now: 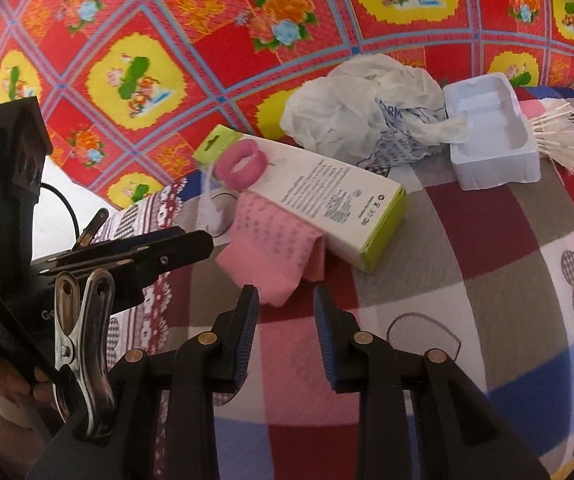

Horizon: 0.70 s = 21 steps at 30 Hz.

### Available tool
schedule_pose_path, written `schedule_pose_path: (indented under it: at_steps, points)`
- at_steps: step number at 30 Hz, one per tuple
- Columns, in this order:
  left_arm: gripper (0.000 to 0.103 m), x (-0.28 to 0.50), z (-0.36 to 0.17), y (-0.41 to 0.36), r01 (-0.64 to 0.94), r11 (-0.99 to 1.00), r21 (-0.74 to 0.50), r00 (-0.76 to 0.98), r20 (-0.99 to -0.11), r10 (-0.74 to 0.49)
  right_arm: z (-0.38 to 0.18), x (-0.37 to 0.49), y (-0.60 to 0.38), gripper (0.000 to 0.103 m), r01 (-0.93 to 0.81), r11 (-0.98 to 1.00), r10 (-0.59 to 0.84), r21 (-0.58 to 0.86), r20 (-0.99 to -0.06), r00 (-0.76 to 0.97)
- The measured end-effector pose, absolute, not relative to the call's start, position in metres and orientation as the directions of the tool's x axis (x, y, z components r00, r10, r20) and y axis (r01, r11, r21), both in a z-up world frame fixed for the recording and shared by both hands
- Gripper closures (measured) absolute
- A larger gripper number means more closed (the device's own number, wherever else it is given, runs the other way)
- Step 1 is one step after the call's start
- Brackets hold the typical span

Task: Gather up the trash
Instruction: 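Lower both grippers toward the pink cloth beside the boxed item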

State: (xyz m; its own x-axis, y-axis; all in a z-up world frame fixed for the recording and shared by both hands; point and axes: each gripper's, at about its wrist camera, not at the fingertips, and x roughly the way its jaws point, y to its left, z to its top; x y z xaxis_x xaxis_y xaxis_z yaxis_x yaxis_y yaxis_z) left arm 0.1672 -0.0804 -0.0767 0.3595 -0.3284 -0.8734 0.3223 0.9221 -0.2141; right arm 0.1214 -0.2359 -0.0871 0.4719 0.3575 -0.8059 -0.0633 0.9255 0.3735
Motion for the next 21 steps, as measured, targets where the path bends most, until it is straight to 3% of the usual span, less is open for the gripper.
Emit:
schedule_pose_path:
  at_steps: [21]
  points:
    - [0.060,0.206,-0.121,-0.100,0.349,0.900,-0.262,0.272,-0.890,-0.365,-0.119,0.162,-0.246,0.074,-0.074,0.910,0.401,0.407,-0.822,0.405]
